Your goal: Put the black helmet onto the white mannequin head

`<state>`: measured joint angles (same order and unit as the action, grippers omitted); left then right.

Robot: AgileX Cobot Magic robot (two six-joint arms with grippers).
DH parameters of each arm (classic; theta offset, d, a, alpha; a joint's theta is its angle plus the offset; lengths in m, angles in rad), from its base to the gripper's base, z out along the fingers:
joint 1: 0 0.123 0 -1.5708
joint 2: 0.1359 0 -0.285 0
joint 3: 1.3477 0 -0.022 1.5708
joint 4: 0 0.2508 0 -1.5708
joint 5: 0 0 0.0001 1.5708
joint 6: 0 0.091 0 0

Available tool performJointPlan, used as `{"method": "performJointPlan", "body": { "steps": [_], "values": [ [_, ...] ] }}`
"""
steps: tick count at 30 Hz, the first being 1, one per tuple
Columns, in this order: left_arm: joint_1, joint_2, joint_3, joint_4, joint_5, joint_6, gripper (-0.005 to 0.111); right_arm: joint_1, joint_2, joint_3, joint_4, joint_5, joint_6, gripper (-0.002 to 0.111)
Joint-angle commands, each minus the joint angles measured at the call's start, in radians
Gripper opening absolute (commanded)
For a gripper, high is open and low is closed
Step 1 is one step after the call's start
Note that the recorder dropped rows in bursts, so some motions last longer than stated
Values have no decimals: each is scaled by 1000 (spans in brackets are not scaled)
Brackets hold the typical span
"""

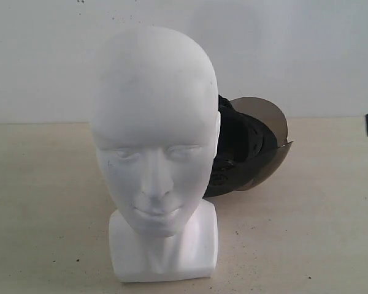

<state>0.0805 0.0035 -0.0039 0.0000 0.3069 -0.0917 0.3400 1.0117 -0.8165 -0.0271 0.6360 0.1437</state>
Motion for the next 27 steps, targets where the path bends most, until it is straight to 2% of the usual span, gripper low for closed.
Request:
{"method": "performJointPlan", "body": {
  "steps": [1, 5, 14, 15, 17, 20, 22, 24, 27],
  "values": [
    [3, -4, 4, 0, 0, -5, 4, 102, 138, -39, 19, -54, -112, 0],
    [3, -4, 4, 0, 0, -5, 4, 181, 263, -98, 105, -74, -412, 0],
    [3, -4, 4, 0, 0, -5, 4, 193, 338, -102, 161, -480, -459, 2],
    [3, -4, 4, 0, 0, -5, 4, 193, 342, -102, 177, -500, -474, 6],
    [3, -4, 4, 0, 0, -5, 4, 193, 348, -102, 214, -517, -509, 21],
    [3, -4, 4, 0, 0, -5, 4, 191, 364, -102, 318, -513, -565, 54],
    [3, -4, 4, 0, 0, -5, 4, 189, 374, -102, 458, -490, -749, 62],
    [3, -4, 4, 0, 0, -5, 4, 187, 383, -102, 633, -424, -987, 58],
    [3, -4, 4, 0, 0, -5, 4, 158, 397, -102, 1032, -263, -1408, 48]
  ]
}}
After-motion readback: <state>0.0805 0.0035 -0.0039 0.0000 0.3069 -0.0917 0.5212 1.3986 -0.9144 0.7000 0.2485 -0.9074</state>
